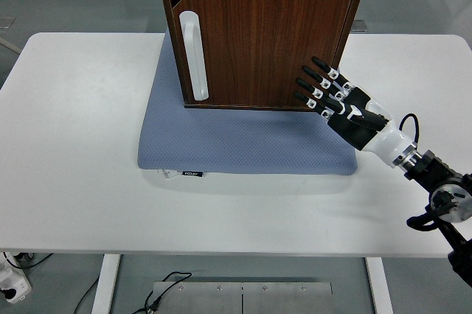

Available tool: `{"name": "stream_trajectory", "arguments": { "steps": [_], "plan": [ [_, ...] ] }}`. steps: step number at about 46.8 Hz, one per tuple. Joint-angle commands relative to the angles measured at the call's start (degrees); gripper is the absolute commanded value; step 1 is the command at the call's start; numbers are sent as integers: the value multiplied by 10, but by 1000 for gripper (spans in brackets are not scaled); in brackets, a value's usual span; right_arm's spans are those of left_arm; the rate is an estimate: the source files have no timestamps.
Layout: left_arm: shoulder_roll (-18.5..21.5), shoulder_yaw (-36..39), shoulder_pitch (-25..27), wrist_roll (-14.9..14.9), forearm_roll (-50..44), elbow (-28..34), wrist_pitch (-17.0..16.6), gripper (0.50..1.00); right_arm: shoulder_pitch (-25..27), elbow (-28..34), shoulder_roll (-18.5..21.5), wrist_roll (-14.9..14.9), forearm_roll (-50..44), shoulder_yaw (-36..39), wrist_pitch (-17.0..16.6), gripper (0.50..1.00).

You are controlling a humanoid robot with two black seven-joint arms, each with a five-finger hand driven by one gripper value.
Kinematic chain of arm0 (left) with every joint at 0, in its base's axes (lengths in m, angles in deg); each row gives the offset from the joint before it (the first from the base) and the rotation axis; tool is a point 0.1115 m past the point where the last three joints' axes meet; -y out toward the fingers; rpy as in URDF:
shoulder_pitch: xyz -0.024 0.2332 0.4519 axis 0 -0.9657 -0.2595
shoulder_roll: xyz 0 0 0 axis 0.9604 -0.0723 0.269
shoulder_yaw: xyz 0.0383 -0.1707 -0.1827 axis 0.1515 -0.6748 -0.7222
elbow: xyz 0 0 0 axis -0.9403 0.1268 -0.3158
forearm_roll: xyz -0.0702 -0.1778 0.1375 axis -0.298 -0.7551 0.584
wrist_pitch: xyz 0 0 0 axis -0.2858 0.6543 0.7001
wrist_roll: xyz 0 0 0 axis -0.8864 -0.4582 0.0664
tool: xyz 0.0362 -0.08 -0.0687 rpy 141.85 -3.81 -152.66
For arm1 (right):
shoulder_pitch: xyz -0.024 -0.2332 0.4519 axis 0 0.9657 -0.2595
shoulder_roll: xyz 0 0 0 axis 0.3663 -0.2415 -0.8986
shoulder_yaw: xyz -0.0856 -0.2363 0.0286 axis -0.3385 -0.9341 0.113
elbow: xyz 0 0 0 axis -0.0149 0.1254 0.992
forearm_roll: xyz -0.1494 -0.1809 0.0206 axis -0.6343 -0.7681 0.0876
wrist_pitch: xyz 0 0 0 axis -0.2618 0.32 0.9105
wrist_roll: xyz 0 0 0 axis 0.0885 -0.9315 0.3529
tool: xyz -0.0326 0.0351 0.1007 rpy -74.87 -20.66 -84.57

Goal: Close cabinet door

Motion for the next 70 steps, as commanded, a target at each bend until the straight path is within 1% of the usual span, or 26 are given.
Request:
{"name": "stream_trajectory", "arguments": {
  "steps": [1, 6, 14, 23, 31, 38, 43, 50, 53, 63, 70],
  "plan": [
    [0, 0, 0, 0, 0, 0, 0, 1000, 16, -10, -15, 0, 0, 14, 0, 1000],
    [0, 0, 0, 0, 0, 0, 0, 1000, 32, -10, -25, 0, 1, 37, 0, 1000],
    [0, 0, 0, 0, 0, 0, 0, 1000, 64, -5, -43, 1, 1, 94, 0, 1000],
    [0, 0, 0, 0, 0, 0, 0, 1000, 91, 6, -41, 3, 2, 140, 0, 1000],
    [0, 0, 0, 0, 0, 0, 0, 1000, 95, 17, -36, 7, 2, 161, 0, 1000],
    [0, 0, 0, 0, 0, 0, 0, 1000, 96, 31, -17, 9, 2, 179, 0, 1000],
    [0, 0, 0, 0, 0, 0, 0, 1000, 96, 46, 7, 9, 2, 197, 0, 1000],
    [0, 0, 0, 0, 0, 0, 0, 1000, 91, 115, 63, 16, 3, 249, 0, 1000],
    [0, 0, 0, 0, 0, 0, 0, 1000, 88, 131, 78, 16, 3, 265, 0, 1000],
    [0, 0, 0, 0, 0, 0, 0, 1000, 86, 133, 89, 21, 4, 290, 0, 1000],
    [0, 0, 0, 0, 0, 0, 0, 1000, 77, 133, 89, 22, 4, 300, 0, 1000]
  ]
}}
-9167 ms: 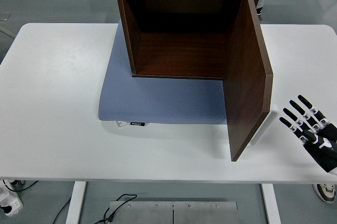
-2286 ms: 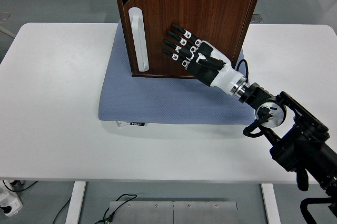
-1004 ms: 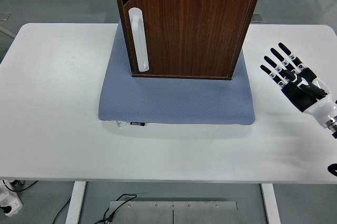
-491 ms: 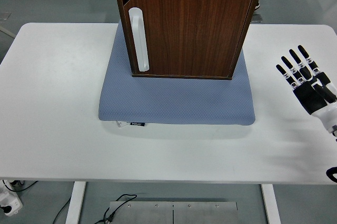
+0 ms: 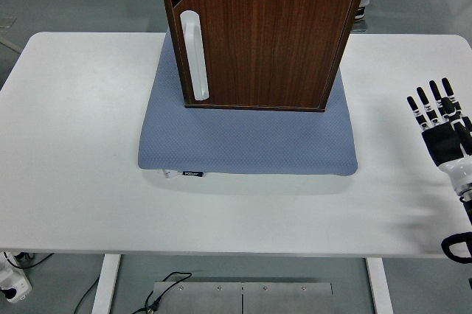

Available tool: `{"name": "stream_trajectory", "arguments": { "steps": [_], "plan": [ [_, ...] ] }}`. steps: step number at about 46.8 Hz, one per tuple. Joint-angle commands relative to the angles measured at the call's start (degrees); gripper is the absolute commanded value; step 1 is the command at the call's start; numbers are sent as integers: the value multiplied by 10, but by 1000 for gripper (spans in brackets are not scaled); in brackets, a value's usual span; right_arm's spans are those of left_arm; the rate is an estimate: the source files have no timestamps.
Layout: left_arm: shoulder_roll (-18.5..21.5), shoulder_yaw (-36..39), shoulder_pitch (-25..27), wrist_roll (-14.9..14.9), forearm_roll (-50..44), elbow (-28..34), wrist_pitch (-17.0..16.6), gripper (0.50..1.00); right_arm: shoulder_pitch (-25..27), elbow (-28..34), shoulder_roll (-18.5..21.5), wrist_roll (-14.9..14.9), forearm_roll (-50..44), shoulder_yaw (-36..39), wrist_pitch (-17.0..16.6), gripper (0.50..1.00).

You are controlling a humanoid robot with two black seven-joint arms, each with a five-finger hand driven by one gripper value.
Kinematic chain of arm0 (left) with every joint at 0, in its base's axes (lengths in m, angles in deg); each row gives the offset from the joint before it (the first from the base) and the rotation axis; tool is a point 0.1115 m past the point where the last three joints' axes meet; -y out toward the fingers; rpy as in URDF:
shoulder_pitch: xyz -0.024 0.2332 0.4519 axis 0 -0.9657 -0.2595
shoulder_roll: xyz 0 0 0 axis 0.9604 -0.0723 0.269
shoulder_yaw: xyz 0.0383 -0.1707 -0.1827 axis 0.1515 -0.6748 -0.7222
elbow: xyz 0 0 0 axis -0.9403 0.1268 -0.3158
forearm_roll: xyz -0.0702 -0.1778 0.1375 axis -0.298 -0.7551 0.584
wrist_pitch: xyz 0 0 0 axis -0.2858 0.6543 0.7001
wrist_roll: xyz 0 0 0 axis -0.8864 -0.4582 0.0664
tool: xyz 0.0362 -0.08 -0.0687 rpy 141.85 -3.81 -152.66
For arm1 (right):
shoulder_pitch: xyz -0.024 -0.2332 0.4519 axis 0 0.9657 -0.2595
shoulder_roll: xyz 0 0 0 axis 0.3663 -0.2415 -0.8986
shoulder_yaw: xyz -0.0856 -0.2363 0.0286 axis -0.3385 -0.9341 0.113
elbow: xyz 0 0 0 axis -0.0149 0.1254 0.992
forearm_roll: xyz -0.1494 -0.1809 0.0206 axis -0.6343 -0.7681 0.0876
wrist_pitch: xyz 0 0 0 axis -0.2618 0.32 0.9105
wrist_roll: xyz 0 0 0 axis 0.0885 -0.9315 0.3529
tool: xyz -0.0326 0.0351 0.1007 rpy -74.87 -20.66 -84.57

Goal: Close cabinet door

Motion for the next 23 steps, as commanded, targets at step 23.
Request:
{"name": "stream_trajectory", "arguments": {
  "steps": [23],
  "plan": [
    [0, 0, 0, 0, 0, 0, 0, 1000, -70, 6, 30, 0, 0, -6, 34, 1000]
  ]
}}
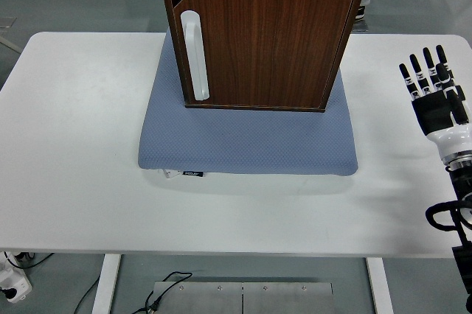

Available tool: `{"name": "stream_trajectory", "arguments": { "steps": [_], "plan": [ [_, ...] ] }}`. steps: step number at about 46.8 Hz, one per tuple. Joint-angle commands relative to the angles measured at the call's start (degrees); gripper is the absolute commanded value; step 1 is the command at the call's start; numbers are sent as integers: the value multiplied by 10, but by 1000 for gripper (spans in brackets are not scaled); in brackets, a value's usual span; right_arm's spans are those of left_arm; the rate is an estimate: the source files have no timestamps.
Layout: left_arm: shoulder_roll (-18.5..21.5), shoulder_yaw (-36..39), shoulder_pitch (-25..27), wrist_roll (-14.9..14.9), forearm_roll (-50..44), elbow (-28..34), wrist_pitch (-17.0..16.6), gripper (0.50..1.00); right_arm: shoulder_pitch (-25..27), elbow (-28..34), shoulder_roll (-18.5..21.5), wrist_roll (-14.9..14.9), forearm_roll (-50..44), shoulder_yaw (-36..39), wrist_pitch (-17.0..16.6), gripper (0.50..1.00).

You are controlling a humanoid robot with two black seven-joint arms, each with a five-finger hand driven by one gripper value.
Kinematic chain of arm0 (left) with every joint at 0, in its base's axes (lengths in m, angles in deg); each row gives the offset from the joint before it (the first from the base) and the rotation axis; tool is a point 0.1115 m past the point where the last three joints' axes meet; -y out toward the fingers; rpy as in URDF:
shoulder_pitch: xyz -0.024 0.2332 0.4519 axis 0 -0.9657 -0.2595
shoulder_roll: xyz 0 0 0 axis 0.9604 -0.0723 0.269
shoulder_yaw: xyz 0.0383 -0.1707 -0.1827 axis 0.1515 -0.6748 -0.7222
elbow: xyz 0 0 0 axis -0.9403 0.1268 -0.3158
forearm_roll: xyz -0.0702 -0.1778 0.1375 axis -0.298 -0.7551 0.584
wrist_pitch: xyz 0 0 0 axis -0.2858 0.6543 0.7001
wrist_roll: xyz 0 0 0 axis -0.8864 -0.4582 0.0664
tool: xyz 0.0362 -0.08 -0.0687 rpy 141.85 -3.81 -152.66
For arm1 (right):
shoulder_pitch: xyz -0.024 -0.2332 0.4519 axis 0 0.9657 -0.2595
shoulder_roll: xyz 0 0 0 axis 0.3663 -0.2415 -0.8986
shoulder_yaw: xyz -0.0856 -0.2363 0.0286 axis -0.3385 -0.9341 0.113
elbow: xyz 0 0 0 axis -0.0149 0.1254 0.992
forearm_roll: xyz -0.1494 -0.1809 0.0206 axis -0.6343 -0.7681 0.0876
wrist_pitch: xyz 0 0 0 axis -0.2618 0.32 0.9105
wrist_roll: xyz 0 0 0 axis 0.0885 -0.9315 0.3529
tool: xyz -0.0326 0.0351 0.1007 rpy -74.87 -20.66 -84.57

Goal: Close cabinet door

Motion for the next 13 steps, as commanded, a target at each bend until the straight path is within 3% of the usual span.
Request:
{"name": "stream_trajectory", "arguments": {
  "steps": [1, 13],
  "plan": [
    [0, 0, -1, 0, 0, 0, 0, 1000, -2, 6, 0, 0, 0, -2, 4, 1000],
    [0, 0, 0, 0, 0, -1, 0, 1000, -18, 36, 6, -4, -1, -19, 15, 1000]
  ]
}}
